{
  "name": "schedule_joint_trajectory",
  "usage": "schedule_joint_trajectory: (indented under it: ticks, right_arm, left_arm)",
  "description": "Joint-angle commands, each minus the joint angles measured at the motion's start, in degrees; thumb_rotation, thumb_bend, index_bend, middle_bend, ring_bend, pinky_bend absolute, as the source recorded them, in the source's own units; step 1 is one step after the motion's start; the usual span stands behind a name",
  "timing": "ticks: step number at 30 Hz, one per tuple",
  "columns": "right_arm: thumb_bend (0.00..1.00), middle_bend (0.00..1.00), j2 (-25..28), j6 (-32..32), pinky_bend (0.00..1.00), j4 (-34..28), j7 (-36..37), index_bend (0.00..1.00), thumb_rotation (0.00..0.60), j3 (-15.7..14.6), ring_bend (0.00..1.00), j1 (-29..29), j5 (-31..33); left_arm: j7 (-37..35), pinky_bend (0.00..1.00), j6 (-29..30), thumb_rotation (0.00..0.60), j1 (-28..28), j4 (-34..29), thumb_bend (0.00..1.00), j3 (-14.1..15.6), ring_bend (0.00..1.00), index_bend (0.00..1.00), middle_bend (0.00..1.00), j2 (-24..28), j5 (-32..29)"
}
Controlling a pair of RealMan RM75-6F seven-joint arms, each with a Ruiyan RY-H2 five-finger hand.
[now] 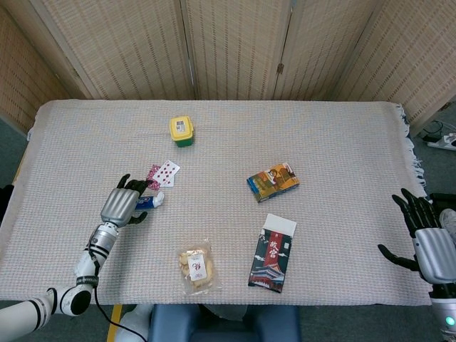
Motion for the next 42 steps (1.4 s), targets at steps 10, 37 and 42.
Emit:
schedule_joint_trajectory:
  ticks: [10, 37, 42]
  right_arm:
    - [0.26, 0.00, -0.20, -0.76, 0.00, 0.07, -0.19, 0.00, 0.600, 0.14, 0.00, 0.23, 0.50]
    - [0.26, 0.00, -0.21, -1.02, 0.00, -0.68, -1.23, 0.00, 0.600, 0.17, 0.00, 0.07, 0.83]
    - [0.26, 0.00, -0.20, -1.18, 0.00, -0.79, -1.33, 0.00, 0.600, 0.20, 0.00, 0.09, 0.94]
  left_arm:
    - [5.00, 0.03, 0.19, 0.600, -1.42, 10.02, 0.36, 2.00, 0.19, 0.14, 0.24, -4.84, -1.59]
    - [0.49, 0.09, -3.26, 0.600, -1.99, 19.15, 0.37, 1.77, 0.36, 0.40, 0.40, -7.26, -2.89]
    - [-0.19, 0.11, -3.59, 0.600, -2.05, 19.72, 0.37, 1.65, 0.38, 0.42, 0.42, -7.45, -2.99]
